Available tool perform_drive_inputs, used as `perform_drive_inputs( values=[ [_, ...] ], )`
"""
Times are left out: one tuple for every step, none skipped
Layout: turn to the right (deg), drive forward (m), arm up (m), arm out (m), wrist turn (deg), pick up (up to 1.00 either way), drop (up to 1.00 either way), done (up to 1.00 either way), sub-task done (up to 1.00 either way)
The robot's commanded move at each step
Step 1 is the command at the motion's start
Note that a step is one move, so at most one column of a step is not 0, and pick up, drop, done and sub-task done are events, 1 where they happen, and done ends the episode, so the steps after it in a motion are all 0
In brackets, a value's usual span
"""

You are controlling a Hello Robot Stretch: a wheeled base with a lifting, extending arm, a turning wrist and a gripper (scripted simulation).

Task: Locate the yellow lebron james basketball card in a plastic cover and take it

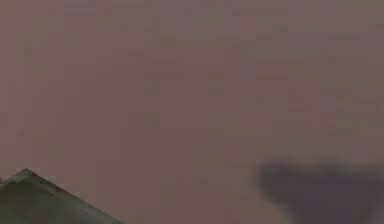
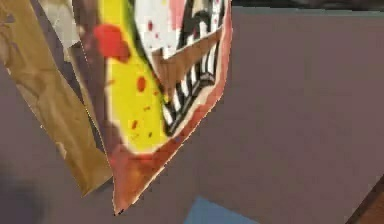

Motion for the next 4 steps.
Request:
perform_drive_inputs(
  values=[
    [-45.0,0.00,0.00,0.00,0.0,0.00,0.00,0.00,0.00],
    [-45.0,0.00,0.00,0.00,0.0,0.00,0.00,0.00,0.00],
    [-27.0,0.00,0.00,0.00,0.0,0.00,0.00,0.00,0.00],
    [0.0,0.00,0.50,0.00,0.0,0.00,0.00,0.00,0.00]
  ],
)
